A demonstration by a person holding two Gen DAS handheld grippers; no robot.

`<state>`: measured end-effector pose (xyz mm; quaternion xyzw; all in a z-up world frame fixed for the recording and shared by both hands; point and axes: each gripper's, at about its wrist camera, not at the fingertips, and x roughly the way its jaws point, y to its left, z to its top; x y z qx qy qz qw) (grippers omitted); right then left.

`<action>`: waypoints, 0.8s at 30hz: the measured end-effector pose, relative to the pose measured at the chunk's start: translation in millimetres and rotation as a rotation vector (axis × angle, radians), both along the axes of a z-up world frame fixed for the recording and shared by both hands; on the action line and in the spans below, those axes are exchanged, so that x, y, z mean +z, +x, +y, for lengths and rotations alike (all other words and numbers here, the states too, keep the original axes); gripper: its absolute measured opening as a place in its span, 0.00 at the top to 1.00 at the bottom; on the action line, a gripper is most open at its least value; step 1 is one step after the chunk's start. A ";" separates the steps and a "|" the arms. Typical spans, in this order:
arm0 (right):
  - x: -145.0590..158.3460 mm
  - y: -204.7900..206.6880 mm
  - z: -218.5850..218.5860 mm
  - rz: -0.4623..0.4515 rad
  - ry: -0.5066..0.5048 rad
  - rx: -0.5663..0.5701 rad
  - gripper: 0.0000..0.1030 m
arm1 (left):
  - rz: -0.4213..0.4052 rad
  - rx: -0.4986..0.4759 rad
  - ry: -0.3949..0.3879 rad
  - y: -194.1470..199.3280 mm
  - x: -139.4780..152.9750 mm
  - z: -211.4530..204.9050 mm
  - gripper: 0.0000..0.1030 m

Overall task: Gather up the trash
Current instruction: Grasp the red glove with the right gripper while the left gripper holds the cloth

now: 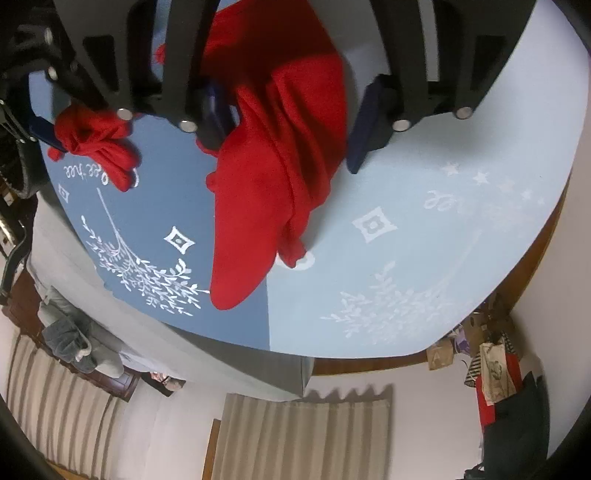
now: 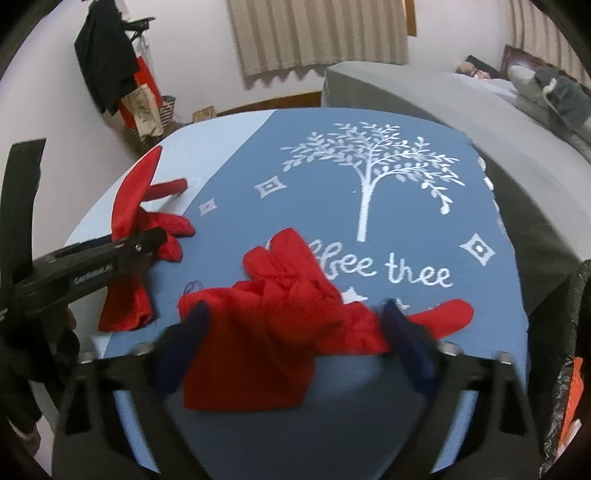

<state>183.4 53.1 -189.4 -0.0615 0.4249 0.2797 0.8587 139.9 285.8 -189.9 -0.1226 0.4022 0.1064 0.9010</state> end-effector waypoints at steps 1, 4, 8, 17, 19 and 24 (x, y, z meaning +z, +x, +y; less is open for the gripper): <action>-0.8 -0.1 1.1 0.000 -0.010 -0.001 0.32 | -0.001 -0.001 -0.003 0.0 0.6 0.4 0.47; -1.3 -0.6 0.5 -0.001 -0.012 -0.002 0.45 | -0.001 -0.010 0.002 0.3 1.0 -2.1 0.47; -0.4 0.5 -5.3 0.000 -0.004 -0.010 0.79 | -0.004 -0.011 -0.008 1.4 1.8 -4.1 0.47; 11.8 -4.1 -25.3 0.009 0.050 -0.033 0.87 | -0.007 -0.048 -0.018 5.5 3.4 -13.8 0.73; 15.4 -5.3 -28.6 0.010 0.058 -0.036 0.87 | -0.008 -0.065 -0.032 5.5 3.9 -18.7 0.84; 26.6 -8.1 -38.5 0.000 0.077 -0.040 0.87 | -0.021 -0.097 -0.048 2.5 7.8 -31.4 0.91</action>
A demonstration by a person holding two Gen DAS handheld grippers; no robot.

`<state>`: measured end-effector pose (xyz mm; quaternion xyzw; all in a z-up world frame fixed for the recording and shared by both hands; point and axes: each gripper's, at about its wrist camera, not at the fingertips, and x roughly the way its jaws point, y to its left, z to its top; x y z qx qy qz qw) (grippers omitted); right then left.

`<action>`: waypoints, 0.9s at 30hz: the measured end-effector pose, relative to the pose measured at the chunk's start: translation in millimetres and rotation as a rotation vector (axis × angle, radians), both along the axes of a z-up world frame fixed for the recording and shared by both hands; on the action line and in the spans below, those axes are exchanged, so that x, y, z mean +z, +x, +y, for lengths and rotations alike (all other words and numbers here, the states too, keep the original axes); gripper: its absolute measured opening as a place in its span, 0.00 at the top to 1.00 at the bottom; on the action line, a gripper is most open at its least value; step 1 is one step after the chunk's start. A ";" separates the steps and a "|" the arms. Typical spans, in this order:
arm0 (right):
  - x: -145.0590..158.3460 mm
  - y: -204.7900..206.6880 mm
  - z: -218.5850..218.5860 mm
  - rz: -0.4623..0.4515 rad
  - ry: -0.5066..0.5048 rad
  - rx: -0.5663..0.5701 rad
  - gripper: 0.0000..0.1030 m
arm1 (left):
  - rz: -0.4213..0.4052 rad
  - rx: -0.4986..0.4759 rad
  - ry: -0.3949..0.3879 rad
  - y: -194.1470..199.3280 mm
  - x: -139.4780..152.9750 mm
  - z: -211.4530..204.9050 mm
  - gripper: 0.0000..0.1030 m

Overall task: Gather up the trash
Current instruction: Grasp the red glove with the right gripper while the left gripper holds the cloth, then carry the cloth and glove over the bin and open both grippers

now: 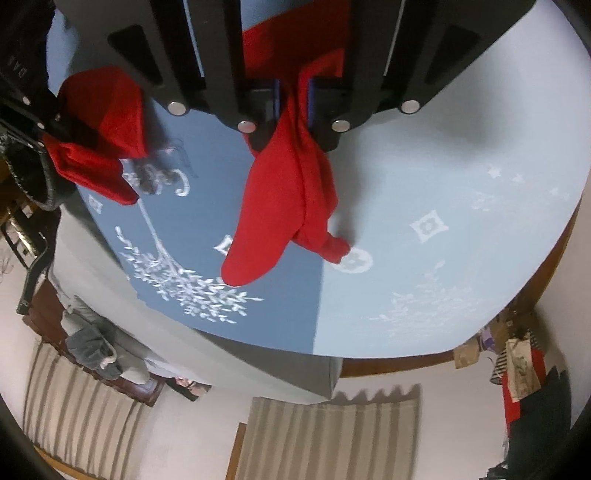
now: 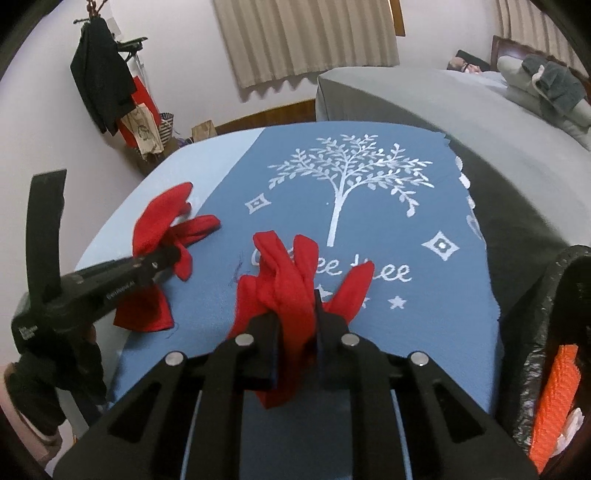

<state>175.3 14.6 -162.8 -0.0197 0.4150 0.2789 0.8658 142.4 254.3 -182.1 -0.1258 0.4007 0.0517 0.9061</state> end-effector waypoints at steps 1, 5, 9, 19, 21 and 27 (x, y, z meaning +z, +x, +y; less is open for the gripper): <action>2.5 -0.8 -2.2 -0.004 0.004 -0.001 0.87 | -0.011 -0.005 -0.010 -2.2 3.5 -2.4 0.91; 14.7 -4.6 -11.6 -0.020 0.023 -0.012 0.87 | -0.043 -0.019 -0.022 -8.8 16.4 -10.0 0.91; 23.5 -7.0 -16.6 -0.036 0.027 -0.016 0.87 | -0.063 -0.033 -0.013 -12.1 31.7 -20.6 0.91; 46.8 -13.2 -36.6 -0.080 0.069 -0.041 0.87 | -0.123 -0.058 -0.002 -16.2 68.2 -41.9 0.91; 53.0 -14.7 -40.9 -0.092 0.079 -0.047 0.88 | -0.134 -0.062 -0.003 -17.8 74.4 -46.5 0.91; 70.3 -18.3 -51.5 -0.127 0.100 -0.055 0.88 | -0.174 -0.097 -0.003 -21.2 94.4 -61.5 0.91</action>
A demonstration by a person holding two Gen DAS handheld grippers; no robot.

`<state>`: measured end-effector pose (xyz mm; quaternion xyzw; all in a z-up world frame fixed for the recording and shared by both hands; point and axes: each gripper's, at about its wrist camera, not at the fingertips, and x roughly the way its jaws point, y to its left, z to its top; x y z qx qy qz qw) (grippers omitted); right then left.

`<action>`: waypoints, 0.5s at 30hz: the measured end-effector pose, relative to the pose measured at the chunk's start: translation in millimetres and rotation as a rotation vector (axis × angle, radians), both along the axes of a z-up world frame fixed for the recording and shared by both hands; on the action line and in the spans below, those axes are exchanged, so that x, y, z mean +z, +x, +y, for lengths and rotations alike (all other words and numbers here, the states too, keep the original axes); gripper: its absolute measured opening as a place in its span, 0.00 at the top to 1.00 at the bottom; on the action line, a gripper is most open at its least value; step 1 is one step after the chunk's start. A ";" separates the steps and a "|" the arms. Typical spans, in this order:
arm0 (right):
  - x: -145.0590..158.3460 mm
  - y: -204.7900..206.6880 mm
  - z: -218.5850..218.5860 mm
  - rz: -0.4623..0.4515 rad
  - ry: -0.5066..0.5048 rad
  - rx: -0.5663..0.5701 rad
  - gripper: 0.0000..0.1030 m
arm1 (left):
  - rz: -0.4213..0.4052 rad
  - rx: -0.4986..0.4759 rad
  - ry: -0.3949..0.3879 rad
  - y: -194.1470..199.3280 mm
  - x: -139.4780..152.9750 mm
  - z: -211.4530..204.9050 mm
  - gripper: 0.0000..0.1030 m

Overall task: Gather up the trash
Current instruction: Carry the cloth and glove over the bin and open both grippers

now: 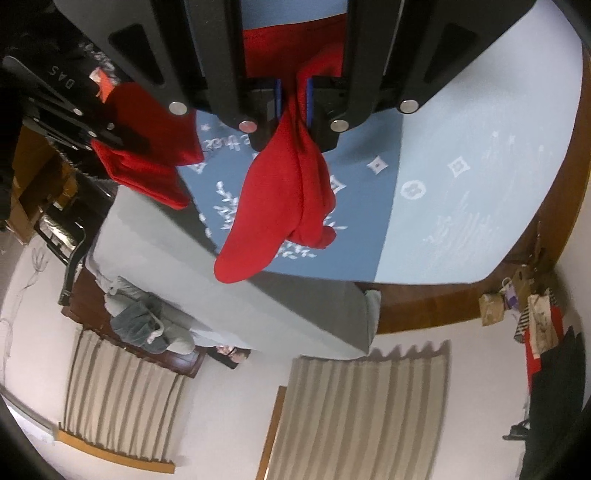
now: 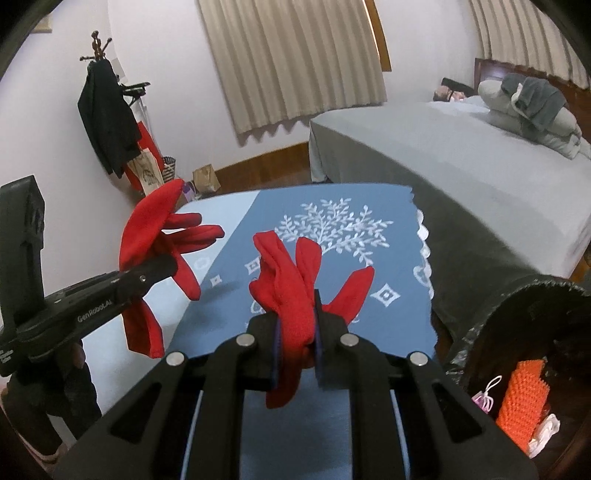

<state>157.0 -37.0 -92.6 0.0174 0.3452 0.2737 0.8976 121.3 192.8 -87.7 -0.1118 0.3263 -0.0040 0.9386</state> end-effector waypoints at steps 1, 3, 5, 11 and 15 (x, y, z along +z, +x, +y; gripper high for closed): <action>3.6 -2.3 -1.8 -0.008 0.004 -0.002 0.88 | -0.008 -0.010 -0.001 -0.5 3.3 -3.3 0.91; 10.6 -4.2 -5.4 -0.024 0.011 -0.006 0.88 | -0.026 -0.024 0.008 -1.6 9.6 -10.2 0.91; 17.7 -7.1 -9.7 -0.040 0.016 -0.010 0.88 | -0.039 -0.032 0.016 -2.9 14.5 -16.4 0.91; 34.7 -13.6 -27.9 -0.076 0.028 -0.036 0.88 | -0.066 -0.060 0.015 -5.8 25.1 -31.6 0.91; 41.0 -17.1 -38.4 -0.087 0.032 -0.052 0.88 | -0.079 -0.078 0.015 -7.5 32.1 -42.1 0.91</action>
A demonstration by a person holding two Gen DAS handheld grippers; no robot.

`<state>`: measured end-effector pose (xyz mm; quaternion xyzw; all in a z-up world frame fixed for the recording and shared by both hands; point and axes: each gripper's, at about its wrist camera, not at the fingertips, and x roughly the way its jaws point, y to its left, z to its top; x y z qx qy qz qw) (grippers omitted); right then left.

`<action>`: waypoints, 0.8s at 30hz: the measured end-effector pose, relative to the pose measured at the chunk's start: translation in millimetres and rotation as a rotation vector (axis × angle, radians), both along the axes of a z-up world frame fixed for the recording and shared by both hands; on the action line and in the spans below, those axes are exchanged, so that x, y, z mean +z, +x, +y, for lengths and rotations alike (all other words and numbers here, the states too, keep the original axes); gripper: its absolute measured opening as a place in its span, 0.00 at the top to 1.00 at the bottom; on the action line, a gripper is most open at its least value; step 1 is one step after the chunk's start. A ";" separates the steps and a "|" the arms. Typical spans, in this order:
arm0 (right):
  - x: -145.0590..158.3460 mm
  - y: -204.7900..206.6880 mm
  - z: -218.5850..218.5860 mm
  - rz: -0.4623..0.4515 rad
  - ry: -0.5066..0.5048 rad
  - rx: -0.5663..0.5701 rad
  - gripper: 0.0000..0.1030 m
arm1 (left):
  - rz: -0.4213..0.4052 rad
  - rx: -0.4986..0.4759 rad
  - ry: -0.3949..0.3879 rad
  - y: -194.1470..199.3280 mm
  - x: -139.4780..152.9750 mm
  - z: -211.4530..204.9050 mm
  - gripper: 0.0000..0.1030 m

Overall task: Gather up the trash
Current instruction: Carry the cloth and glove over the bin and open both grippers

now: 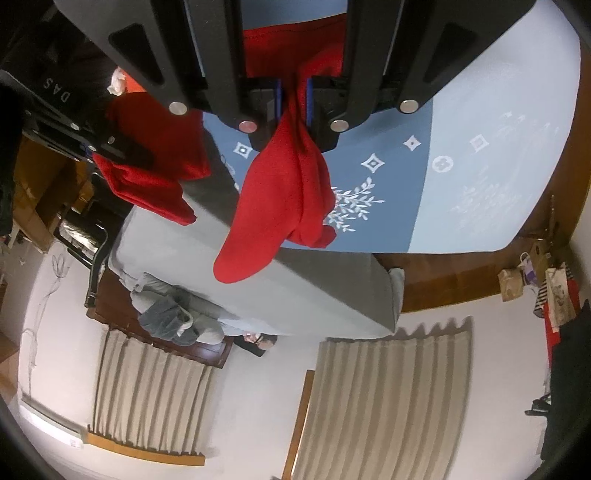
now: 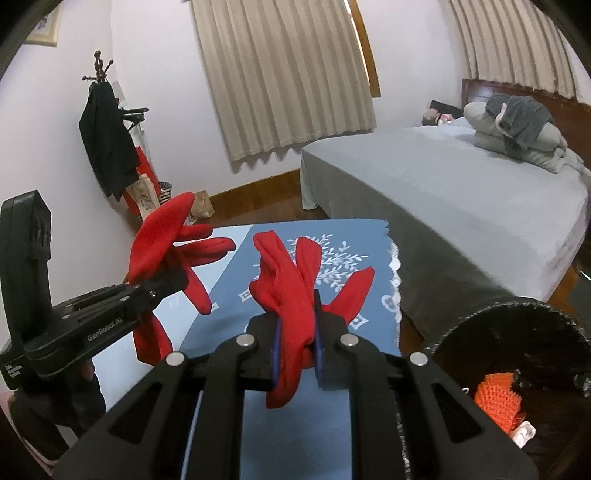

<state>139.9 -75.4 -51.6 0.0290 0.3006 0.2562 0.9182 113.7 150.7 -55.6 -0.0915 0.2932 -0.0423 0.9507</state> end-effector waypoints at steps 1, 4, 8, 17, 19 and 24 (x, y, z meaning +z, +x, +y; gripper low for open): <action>0.9 -1.5 -2.8 -0.003 0.002 -0.005 0.88 | -0.002 -0.004 0.000 -0.6 0.9 -0.8 0.91; 4.6 -4.1 -11.8 -0.009 0.008 -0.018 0.88 | -0.014 -0.023 0.002 -1.6 6.4 -10.2 0.91; 8.1 -8.8 -23.4 -0.019 0.010 -0.035 0.88 | -0.028 -0.044 0.002 -3.6 11.9 -20.8 0.91; 16.5 -21.6 -62.7 -0.047 0.013 -0.110 0.88 | -0.037 -0.119 0.000 -6.1 14.7 -57.3 0.91; 18.1 -25.1 -69.4 -0.054 0.010 -0.125 0.88 | -0.037 -0.137 -0.003 -6.0 15.4 -66.8 0.91; 20.4 -31.7 -96.7 -0.064 0.007 -0.180 0.88 | -0.041 -0.195 -0.009 -5.5 17.5 -92.3 0.91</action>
